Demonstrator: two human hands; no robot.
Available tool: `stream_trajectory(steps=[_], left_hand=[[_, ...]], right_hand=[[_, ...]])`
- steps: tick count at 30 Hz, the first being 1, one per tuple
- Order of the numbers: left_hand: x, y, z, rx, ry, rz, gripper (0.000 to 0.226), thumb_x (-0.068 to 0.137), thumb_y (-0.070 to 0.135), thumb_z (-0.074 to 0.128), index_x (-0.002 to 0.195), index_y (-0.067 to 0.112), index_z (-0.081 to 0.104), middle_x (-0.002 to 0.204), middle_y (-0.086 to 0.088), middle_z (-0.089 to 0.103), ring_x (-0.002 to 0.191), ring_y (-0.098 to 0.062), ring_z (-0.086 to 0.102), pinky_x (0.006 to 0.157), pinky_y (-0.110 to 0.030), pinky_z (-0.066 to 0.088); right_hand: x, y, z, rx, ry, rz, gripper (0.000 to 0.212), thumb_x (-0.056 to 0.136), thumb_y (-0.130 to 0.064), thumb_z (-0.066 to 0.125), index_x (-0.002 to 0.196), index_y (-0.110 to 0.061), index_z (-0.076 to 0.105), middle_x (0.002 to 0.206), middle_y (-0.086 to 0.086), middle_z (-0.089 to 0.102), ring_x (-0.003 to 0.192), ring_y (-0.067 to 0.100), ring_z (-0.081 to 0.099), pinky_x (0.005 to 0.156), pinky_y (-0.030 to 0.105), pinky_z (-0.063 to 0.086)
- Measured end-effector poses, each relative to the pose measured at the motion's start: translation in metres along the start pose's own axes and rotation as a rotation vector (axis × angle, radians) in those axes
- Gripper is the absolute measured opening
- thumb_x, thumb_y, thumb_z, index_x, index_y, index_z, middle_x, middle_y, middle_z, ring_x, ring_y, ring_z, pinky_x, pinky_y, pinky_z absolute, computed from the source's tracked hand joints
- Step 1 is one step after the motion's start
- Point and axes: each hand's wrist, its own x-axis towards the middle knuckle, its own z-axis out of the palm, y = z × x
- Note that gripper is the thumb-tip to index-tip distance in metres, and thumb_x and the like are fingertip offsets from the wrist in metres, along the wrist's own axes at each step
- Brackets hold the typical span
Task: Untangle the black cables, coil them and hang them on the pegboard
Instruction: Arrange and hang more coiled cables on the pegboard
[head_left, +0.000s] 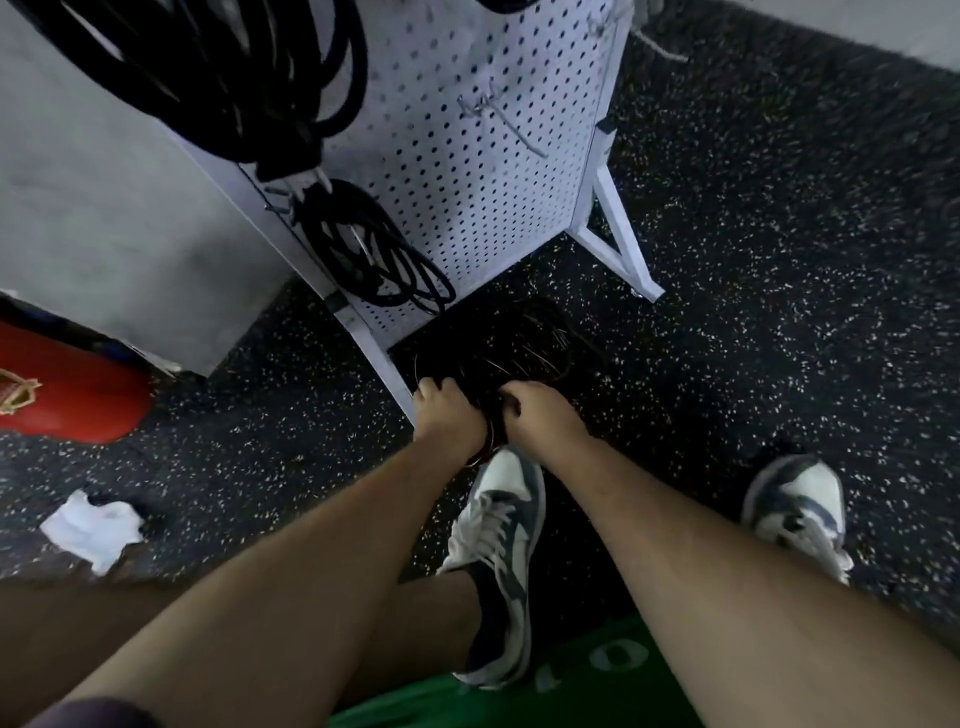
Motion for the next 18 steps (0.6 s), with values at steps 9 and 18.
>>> stream_trajectory(steps=[9,18], left_hand=[[0.017,-0.02,0.01,0.011,-0.048,0.043,0.034,0.096,0.011,0.056,0.127,0.001,0.047,0.138,-0.019,0.043,0.124,-0.036,0.048,0.101,-0.042,0.043],[0.007,-0.024,-0.007,-0.152,-0.007,0.036,0.042,0.097,0.004,0.044,0.139,0.004,0.045,0.141,-0.013,0.044,0.116,-0.03,0.056,0.095,-0.038,0.048]], right_hand=[[0.06,-0.032,0.049,0.088,-0.001,0.379,0.049,0.101,-0.023,0.056,0.143,-0.004,0.037,0.144,0.019,0.041,0.126,0.037,0.052,0.101,0.041,0.046],[0.074,-0.032,0.05,0.074,-0.066,0.383,0.034,0.102,-0.023,0.053,0.127,-0.001,0.057,0.123,0.016,0.067,0.113,0.031,0.065,0.084,0.032,0.048]])
